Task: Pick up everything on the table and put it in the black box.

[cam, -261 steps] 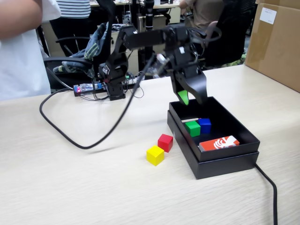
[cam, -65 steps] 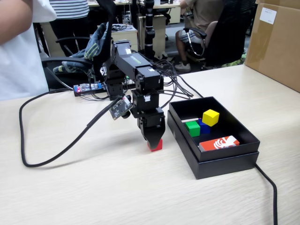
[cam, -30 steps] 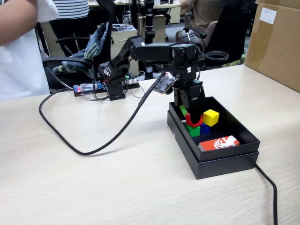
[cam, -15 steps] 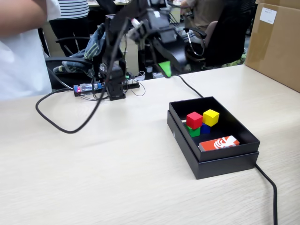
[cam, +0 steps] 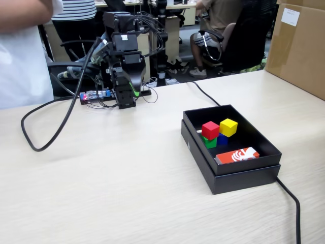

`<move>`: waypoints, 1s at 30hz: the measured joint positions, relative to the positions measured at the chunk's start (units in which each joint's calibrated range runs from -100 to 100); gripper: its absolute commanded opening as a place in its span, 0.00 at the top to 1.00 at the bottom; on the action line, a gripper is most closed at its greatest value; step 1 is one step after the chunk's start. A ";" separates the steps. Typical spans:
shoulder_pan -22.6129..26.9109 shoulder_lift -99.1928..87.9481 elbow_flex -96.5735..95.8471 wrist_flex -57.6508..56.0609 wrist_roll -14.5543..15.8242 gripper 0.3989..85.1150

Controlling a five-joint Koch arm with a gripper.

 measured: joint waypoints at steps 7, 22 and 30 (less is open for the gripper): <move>-0.15 -9.97 -23.19 15.25 0.24 0.42; 0.10 -11.39 -48.20 40.34 -3.08 0.44; 2.93 -11.39 -54.50 50.79 -4.74 0.43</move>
